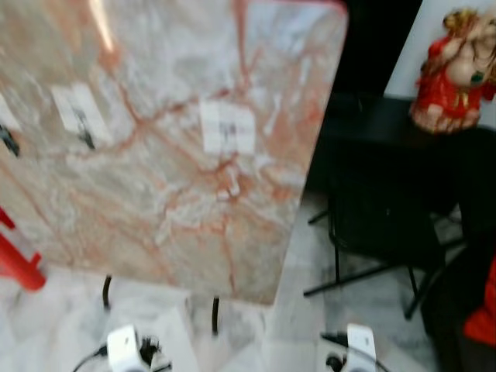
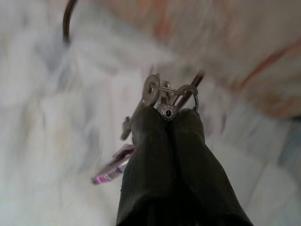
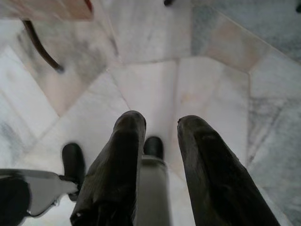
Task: Hang keys on a hook
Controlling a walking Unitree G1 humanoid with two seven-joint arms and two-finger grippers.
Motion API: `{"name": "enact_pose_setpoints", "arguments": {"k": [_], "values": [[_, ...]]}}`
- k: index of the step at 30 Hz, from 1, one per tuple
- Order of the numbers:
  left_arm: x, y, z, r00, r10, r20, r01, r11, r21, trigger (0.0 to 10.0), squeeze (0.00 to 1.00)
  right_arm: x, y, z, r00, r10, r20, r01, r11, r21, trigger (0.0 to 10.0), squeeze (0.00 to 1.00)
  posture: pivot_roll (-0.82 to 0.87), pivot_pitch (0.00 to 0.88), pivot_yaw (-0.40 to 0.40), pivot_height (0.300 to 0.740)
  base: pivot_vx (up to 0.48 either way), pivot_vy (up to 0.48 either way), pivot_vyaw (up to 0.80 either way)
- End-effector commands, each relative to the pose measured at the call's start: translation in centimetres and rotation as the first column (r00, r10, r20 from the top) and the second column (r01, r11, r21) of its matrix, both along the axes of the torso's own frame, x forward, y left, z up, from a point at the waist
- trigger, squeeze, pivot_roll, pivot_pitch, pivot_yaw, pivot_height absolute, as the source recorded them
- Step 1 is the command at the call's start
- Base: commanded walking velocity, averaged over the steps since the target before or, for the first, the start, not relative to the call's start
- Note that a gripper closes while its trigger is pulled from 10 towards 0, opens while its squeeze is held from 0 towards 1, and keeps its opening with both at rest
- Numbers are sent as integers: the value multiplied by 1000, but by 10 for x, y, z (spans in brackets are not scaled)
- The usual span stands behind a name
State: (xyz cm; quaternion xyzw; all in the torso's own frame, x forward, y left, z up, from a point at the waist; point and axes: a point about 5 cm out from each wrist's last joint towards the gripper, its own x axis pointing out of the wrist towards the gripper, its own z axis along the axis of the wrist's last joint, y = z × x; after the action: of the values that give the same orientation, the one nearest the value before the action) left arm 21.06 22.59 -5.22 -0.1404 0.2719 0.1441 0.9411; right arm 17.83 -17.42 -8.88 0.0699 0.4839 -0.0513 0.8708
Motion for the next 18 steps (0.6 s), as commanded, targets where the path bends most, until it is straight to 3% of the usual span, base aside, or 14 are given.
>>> {"name": "enact_pose_setpoints", "arguments": {"k": [1,4,5,9,13,14,15,16,18], "values": [[23,-3,21,986,-9,165,12,1000,-15,10000,0,0,-1,0,1000,7,-1,-7,1000,-6,10000,0,57,18,-16,740,0,0,0],[44,-14,46,939,-79,334,83,997,4,10000,0,0,-1,0,1000,9,-1,-9,1000,-6,10000,0,55,10,-14,740,0,0,0],[44,-14,46,939,-79,334,83,997,4,10000,0,0,-1,0,1000,9,-1,-9,1000,-6,10000,0,55,10,-14,740,0,0,0],[53,-11,75,866,-126,484,115,992,53,10000,0,-1,-1,0,1000,14,0,-14,1000,-9,10000,0,50,6,-14,740,0,0,0],[61,-21,105,778,-140,612,201,979,-31,10000,0,0,-2,0,1000,14,3,-14,1000,-14,10000,0,62,9,-19,740,0,0,0],[65,-36,126,713,-139,688,294,949,-113,10000,0,0,-3,0,1000,16,3,-16,1000,-19,10000,0,65,12,-20,740,0,0,0],[65,-36,126,713,-139,688,294,949,-113,10000,0,0,-3,0,1000,16,3,-16,1000,-19,10000,0,65,12,-20,740,0,0,0],[67,-44,136,679,-140,720,341,929,-141,10000,0,0,-3,0,1000,18,3,-17,1000,-20,10000,0,65,12,-20,740,0,0,0],[69,-48,142,667,-134,733,355,922,-155,10000,0,0,-3,1,1000,18,3,-18,1000,-20,10000,0,60,18,-22,740,0,0,0]]}}
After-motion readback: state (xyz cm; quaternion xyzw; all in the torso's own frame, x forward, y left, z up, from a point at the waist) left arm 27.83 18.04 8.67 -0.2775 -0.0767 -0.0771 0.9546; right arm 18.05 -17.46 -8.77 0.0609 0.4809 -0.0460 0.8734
